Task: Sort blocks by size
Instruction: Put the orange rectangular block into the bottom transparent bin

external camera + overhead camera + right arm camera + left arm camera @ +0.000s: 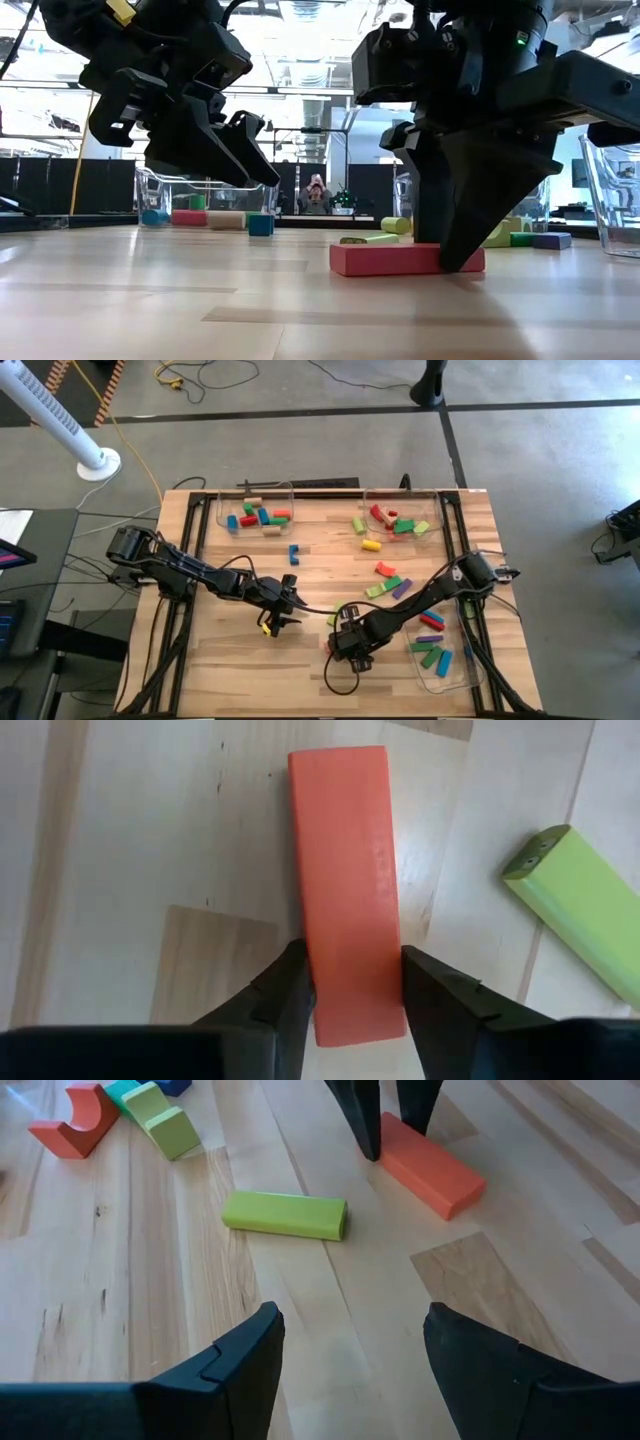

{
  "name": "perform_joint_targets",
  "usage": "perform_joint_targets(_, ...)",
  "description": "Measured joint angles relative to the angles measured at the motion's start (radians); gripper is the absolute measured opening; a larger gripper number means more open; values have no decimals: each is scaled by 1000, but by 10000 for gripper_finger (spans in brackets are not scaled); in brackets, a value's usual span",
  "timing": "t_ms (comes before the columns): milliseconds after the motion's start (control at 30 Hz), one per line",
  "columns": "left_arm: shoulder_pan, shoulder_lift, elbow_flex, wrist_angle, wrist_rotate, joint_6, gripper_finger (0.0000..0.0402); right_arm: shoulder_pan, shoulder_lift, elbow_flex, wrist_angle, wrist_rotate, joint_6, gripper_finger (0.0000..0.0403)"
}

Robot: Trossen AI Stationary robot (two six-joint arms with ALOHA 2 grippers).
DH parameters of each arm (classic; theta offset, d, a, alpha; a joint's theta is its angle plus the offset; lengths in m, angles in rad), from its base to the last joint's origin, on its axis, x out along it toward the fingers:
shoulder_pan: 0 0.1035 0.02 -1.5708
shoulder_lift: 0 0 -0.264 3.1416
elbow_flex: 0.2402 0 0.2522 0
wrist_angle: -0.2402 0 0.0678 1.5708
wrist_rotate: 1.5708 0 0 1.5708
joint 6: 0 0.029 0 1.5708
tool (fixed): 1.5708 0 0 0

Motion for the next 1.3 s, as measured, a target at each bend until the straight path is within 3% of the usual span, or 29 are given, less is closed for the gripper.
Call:
perform_joint_targets(300, 0, 0, 0, 0, 0, 0, 229, 0, 1, 20, -6, -5, 53, 166)
perform_joint_targets(667, -18, 0, 0, 40, 32, 58, 229, 1, -2, 175, -62, -5, 50, 165)
perform_joint_targets(900, -125, -69, 0, 54, 14, 290, 229, -1, -2, 296, -205, -5, 54, 165)
perform_joint_targets(1067, -229, -142, 0, 68, -92, 500, 229, -2, -2, 368, -222, -5, 48, 165)
perform_joint_targets(1300, -347, -153, 0, 125, -239, 733, 229, -2, -2, 440, -215, -3, 17, 165)
